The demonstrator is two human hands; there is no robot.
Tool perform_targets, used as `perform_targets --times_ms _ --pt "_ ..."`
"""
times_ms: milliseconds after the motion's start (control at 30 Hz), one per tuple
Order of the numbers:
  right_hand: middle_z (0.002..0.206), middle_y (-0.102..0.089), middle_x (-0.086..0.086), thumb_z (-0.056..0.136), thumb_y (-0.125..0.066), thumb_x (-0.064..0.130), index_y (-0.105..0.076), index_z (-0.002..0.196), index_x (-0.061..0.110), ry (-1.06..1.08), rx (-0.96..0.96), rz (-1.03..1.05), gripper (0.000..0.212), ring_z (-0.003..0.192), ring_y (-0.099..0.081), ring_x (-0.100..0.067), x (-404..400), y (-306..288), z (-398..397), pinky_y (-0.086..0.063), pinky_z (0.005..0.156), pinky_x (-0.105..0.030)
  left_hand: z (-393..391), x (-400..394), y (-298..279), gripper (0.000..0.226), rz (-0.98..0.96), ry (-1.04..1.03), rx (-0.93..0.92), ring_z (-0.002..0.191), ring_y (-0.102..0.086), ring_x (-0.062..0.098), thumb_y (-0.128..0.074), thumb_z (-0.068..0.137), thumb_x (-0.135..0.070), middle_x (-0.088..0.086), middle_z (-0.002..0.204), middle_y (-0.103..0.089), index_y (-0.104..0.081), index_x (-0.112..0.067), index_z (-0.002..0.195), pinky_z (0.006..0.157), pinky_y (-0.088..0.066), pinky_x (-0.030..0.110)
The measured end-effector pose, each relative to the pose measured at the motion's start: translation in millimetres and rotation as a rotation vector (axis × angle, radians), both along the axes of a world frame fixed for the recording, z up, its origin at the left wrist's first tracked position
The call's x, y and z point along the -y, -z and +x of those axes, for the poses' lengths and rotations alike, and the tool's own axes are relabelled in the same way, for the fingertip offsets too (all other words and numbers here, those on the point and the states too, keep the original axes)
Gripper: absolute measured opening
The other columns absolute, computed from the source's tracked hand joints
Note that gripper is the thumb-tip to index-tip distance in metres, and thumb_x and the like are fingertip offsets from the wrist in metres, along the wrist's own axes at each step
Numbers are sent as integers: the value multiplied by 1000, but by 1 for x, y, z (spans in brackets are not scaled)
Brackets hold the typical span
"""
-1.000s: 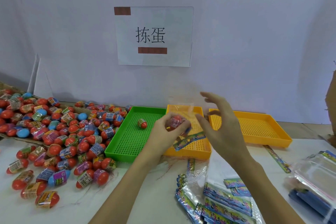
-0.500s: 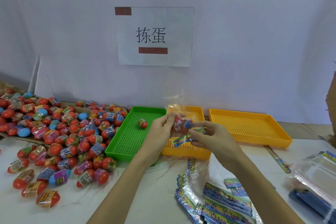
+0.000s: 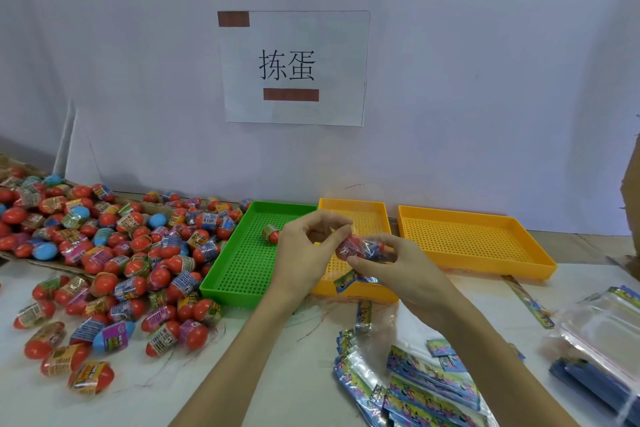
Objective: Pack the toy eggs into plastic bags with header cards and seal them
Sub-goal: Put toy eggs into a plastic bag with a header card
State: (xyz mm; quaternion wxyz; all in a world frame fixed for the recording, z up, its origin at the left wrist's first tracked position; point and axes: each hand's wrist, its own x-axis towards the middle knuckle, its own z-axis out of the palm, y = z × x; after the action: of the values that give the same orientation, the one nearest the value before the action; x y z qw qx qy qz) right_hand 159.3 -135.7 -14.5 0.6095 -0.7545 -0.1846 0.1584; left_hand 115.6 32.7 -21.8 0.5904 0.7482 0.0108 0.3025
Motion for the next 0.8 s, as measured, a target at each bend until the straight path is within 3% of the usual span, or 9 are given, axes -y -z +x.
perform_targets --times_ms 67,167,267,400,533,700,800 --pt "103 -79 -2 85 -83 30 -71 117 25 -31 1 15 35 97 -75 -15 2 -2 2 -59 93 -36 -1 -1 -2 8 -54 10 14 84 -71 25 -82 89 -12 -2 84 -77 -80 -18 94 76 -59 36" --pt "113 -77 -11 98 -68 24 -71 123 8 -111 -184 255 30 109 -73 -22 6 -6 7 -60 92 -37 -1 -7 -1 4 -110 -8 19 82 -71 28 -81 91 -20 2 82 -76 -78 -18 92 73 -58 37" --pt "117 -75 -16 101 -62 16 -72 120 1 -48 -229 366 27 110 -73 -26 8 -5 9 -62 88 -36 0 -10 0 13 -94 -7 -34 82 -73 27 -76 95 -31 2 85 -78 -77 -18 97 75 -61 40" --pt "112 -76 -16 100 -63 13 -76 113 6 82 -228 404 20 101 -75 -31 5 -2 6 -63 74 -32 1 -9 3 14 -138 141 -84 94 -75 9 -69 100 -19 -7 98 -80 -77 -22 111 79 -57 20" --pt "103 -77 -14 98 -67 18 -77 108 6 182 -194 428 18 87 -77 -26 -2 -2 1 -62 66 -30 2 -7 5 11 -128 108 -52 95 -74 10 -72 98 -17 -5 96 -80 -79 -23 103 82 -58 21" --pt "96 -76 -11 99 -67 26 -75 105 3 214 -148 384 25 85 -76 -23 -8 -2 -5 -62 71 -34 2 -4 2 16 -205 144 -65 97 -76 12 -69 98 -7 -1 97 -81 -80 -18 103 79 -59 20" --pt "103 -75 -8 98 -68 28 -76 106 12 221 -126 328 19 90 -75 -21 -9 -2 -6 -62 79 -42 1 -2 1 22 -183 153 -61 98 -76 13 -64 97 3 1 96 -81 -77 -12 108 79 -59 20"
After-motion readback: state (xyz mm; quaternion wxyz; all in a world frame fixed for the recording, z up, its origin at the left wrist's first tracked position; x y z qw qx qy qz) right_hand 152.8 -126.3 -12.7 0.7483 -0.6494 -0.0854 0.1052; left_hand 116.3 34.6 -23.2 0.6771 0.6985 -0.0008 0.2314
